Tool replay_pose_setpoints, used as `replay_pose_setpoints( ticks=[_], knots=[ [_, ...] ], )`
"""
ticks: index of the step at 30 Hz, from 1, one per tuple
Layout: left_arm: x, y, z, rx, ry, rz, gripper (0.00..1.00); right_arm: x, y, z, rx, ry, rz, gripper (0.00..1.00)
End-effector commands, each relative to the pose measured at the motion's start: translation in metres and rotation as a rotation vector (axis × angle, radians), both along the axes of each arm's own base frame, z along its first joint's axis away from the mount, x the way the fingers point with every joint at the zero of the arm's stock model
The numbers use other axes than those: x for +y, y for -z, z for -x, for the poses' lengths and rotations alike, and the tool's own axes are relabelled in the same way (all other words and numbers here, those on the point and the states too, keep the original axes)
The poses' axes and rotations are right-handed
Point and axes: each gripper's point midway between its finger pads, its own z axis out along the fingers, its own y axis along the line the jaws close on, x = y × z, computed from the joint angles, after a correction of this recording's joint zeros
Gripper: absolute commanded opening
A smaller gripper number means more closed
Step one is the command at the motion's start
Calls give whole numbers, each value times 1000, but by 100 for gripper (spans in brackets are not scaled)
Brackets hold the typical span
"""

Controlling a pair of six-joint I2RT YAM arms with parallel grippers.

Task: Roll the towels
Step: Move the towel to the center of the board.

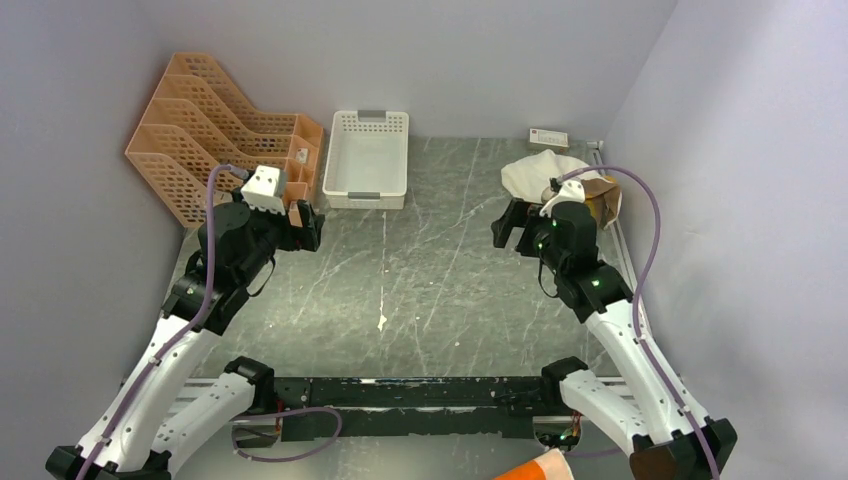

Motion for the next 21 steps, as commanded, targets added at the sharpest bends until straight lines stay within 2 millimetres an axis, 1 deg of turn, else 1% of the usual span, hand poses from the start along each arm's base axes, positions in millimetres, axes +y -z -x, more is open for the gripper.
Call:
replay_pose_setpoints(
  ticks=[1,4,6,8,10,11,13,14,16,19,21],
  knots=[
    [2,-10,2,-20,-1,-5,100,-14,-2,-11,4,102,29,100],
    [0,-9,1,-20,5,-3,100,-29,17,-21,81,223,70,100],
    [-1,-7,0,-16,9,-3,100,-34,30,-30,138,239,138,100],
    [-2,-4,0,-6,12,-3,100,-43,39,-43,188,281,199,100],
    [-2,1,1,9,10,-4,100,-48,39,-63,206,305,218,100],
    [-2,4,1,21,10,-1,100,-55,39,-73,213,318,221,100],
    [-5,17,-1,67,2,12,100,-62,45,-93,234,328,215,100],
    [-6,27,-4,105,-8,17,100,-71,48,-102,249,351,210,100],
    [-9,44,-10,192,-29,18,98,-83,60,-123,292,379,200,100],
    [-14,70,-26,304,-60,-4,93,-90,75,-152,309,387,201,100],
    [-20,79,-40,336,-67,-18,96,-95,88,-171,338,395,245,99]
  ],
)
